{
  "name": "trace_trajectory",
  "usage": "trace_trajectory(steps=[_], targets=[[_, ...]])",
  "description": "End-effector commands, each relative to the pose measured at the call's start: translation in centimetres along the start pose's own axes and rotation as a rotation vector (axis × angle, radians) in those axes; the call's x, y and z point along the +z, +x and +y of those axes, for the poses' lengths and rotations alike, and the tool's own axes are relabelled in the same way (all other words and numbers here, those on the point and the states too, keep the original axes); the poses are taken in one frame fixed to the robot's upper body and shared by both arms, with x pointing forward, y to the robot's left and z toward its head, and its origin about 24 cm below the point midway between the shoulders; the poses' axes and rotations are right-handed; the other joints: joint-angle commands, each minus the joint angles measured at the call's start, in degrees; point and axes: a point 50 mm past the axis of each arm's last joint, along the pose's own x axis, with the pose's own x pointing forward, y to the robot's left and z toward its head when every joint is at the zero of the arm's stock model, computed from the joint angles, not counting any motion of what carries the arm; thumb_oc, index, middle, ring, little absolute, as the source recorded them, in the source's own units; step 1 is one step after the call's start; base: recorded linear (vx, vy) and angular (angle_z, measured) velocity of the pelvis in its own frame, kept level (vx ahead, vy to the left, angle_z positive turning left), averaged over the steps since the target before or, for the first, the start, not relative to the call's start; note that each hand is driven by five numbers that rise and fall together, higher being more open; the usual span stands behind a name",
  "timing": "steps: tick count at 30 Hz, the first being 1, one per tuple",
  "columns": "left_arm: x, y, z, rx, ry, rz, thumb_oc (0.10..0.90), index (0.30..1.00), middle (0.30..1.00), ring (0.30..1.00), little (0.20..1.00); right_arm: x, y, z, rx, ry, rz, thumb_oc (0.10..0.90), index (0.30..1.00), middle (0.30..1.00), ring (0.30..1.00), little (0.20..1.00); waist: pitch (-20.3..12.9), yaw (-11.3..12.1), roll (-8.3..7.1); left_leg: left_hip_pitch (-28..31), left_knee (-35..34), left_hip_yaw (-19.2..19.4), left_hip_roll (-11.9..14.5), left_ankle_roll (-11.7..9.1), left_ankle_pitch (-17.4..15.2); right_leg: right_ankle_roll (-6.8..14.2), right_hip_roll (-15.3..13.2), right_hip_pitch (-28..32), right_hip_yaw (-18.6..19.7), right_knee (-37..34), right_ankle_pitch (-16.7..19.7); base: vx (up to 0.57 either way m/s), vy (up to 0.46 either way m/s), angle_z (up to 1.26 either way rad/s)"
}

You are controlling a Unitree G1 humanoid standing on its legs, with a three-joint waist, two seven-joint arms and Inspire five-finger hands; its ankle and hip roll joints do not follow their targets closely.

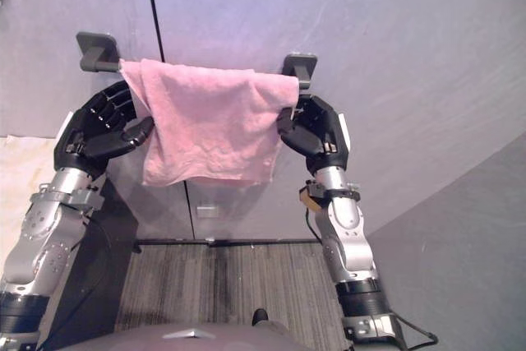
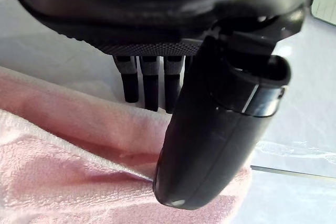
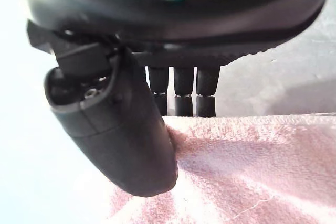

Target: Organize the bathroom.

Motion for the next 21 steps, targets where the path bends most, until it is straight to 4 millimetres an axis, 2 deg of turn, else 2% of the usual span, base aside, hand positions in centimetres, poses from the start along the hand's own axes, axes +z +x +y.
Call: trace_trajectory(steps=[1, 9, 11, 13, 14, 17, 18, 19, 20, 21], targets=[[5.9, 0.6, -0.6, -0.073, -0.021, -0.303, 0.8, 0.9, 0.9, 0.9, 0.9, -5.3, -5.4, -3.4, -0.094, -0.145, 0.329, 0.4, 0.3, 0.3, 0.3, 0.3, -0.09, -0.86, 4.22, -0.68, 0.12, 1.05, -0.87, 2.19, 0.18, 4.45, -0.97, -0.08, -1.68, 5.58, -5.42, 0.0, 0.0, 0.0], [5.9, 0.3, -1.7, -0.168, -0.028, -0.288, 0.8, 0.9, 0.9, 0.9, 0.9, -5.2, -5.2, -3.5, -0.098, -0.141, 0.319, 0.4, 0.3, 0.3, 0.3, 0.3, 0.32, -0.17, 3.98, -0.73, 0.12, 0.61, -0.93, 2.26, 0.19, 4.56, -1.45, -0.44, -2.13, 6.75, -4.97, 0.0, 0.0, 0.0], [5.8, 0.6, -2.0, -0.191, -0.027, -0.278, 0.649, 0.674, 0.674, 0.674, 0.674, -5.3, -5.1, -3.2, -0.097, -0.137, 0.318, 0.4, 0.3, 0.3, 0.3, 0.3, 0.38, -0.26, 4.05, -0.64, 0.12, 0.68, -0.96, 2.3, 0.18, 4.63, -1.6, -0.53, -2.15, 7.06, -4.81, 0.0, 0.0, 0.0], [5.8, 0.8, -2.1, -0.188, -0.029, -0.274, 0.551, 0.526, 0.526, 0.526, 0.526, -5.4, -5.1, -3.1, -0.092, -0.137, 0.319, 0.4, 0.3, 0.3, 0.3, 0.3, 0.38, -0.45, 4.11, -0.6, 0.12, 0.68, -0.99, 2.34, 0.13, 4.67, -1.63, -0.63, -2.04, 7.2, -4.68, 0.0, 0.0, 0.0], [5.7, 1.1, -2.1, -0.188, -0.014, -0.265, 0.522, 0.484, 0.484, 0.484, 0.484, -5.5, -5.1, -3.0, -0.09, -0.137, 0.321, 0.4, 0.3, 0.3, 0.3, 0.3, 0.33, -0.7, 4.18, -0.58, 0.12, 0.81, -1.03, 2.34, 0.16, 4.73, -1.69, -0.8, -1.88, 7.39, -4.52, 0.0, 0.0, 0.0], [5.6, 1.6, -2.0, -0.179, -0.011, -0.253, 0.511, 0.467, 0.467, 0.467, 0.467, -5.5, -5.2, -3.1, -0.087, -0.138, 0.327, 0.4, 0.3, 0.3, 0.3, 0.3, 0.2, -1.09, 4.31, -0.51, 0.12, 0.91, -1.05, 2.32, 0.16, 4.79, -1.66, -0.91, -1.61, 7.44, -4.49, 0.0, 0.0, 0.0], [5.5, 2.0, -1.7, -0.154, 0.018, -0.246, 0.45, 0.375, 0.375, 0.375, 0.375, -5.6, -5.3, -3.2, -0.083, -0.141, 0.333, 0.4, 0.3, 0.3, 0.3, 0.3, -0.03, -1.54, 4.43, -0.43, 0.12, 1.04, -1.11, 2.33, 0.1, 4.83, -1.63, -0.99, -1.34, 7.36, -4.34, 0.0, 0.0, 0.0], [5.5, 2.0, -1.7, -0.154, 0.018, -0.247, 0.45, 0.375, 0.375, 0.375, 0.375, -5.6, -5.3, -3.2, -0.084, -0.141, 0.333, 0.4, 0.3, 0.3, 0.3, 0.3, -0.03, -1.52, 4.43, -0.44, 0.12, 1.05, -1.11, 2.33, 0.1, 4.83, -1.63, -1.01, -1.33, 7.36, -4.34, 0.0, 0.0, 0.0], [5.6, 2.2, -1.4, -0.136, 0.032, -0.248, 0.4, 0.3, 0.3, 0.3, 0.3, -5.7, -5.3, -3.2, -0.082, -0.143, 0.336, 0.4, 0.3, 0.3, 0.3, 0.3, -0.18, -1.78, 4.53, -0.45, 0.12, 1.22, -1.13, 2.32, 0.15, 4.88, -1.62, -1.08, -1.18, 7.24, -4.34, 0.0, 0.0, 0.0], [5.7, 2.2, -1.4, -0.129, 0.034, -0.25, 0.4, 0.3, 0.3, 0.3, 0.3, -5.7, -5.3, -3.2, -0.082, -0.143, 0.337, 0.4, 0.3, 0.3, 0.3, 0.3, -0.22, -1.83, 4.55, -0.45, 0.12, 1.27, -1.12, 2.31, 0.16, 4.87, -1.61, -1.08, -1.14, 7.2, -4.36, 0.0, 0.0, 0.0]])
